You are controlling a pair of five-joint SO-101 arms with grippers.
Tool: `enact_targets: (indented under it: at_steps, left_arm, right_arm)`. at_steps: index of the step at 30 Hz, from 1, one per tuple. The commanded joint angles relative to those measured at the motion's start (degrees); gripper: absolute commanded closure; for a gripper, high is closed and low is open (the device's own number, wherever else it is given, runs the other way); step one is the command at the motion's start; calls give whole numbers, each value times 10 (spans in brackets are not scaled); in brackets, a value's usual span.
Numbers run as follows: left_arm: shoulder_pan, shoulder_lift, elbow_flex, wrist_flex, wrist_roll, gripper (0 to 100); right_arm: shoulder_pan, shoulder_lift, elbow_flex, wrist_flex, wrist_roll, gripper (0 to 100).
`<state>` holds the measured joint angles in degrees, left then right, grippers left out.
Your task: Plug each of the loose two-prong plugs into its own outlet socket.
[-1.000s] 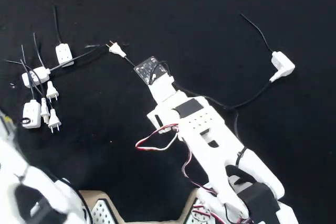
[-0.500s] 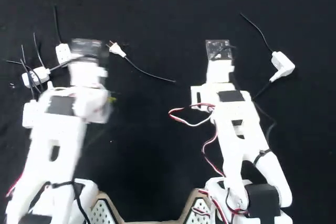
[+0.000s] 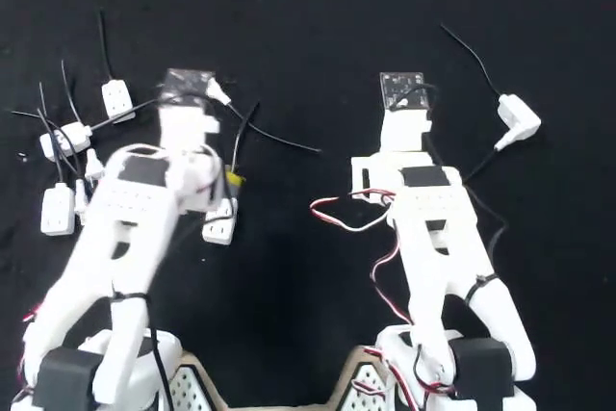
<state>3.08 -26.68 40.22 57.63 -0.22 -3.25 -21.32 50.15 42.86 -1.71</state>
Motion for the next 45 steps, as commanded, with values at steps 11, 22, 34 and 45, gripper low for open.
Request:
enact_targets:
  at_steps: [11,22,34,45]
  left_arm:
    - [-101,69,80,-99,-140,755]
    - [85,41,60,-38,-53,752]
    - [49,41,-99,89,-42,752]
    - [38,182,-156,-111,50,750]
  right_arm:
    - [5,-28,-17,-14,-4,737]
    - [5,-28,-17,-14,-4,737]
    - [8,-28,-18,-14,-4,737]
    - [7,-28,-18,-14,-4,737]
